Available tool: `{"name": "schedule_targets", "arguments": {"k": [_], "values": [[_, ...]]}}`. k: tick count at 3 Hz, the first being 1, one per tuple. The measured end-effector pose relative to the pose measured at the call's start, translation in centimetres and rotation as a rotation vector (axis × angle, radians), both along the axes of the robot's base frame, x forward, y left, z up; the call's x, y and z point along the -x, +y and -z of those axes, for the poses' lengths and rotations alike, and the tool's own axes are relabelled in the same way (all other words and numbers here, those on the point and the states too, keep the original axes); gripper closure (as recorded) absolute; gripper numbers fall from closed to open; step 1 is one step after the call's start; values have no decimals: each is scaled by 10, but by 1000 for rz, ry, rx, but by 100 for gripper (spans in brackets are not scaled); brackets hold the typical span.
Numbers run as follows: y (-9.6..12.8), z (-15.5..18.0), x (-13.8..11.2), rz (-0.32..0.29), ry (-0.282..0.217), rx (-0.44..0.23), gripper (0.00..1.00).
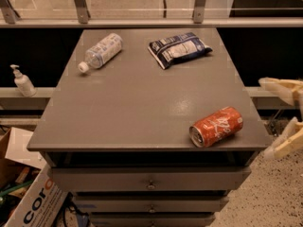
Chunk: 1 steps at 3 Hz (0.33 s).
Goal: Knock coke can over
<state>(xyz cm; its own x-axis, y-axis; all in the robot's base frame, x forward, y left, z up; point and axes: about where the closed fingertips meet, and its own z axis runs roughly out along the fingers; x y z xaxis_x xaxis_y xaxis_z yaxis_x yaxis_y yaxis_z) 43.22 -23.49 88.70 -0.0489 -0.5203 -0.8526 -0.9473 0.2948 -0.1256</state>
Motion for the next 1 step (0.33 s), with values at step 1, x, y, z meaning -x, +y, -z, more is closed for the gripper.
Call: {"name": "schedule_targets", "arguments": {"k": [1], "values": [[0,-21,2,29,-22,-77,0]]}}
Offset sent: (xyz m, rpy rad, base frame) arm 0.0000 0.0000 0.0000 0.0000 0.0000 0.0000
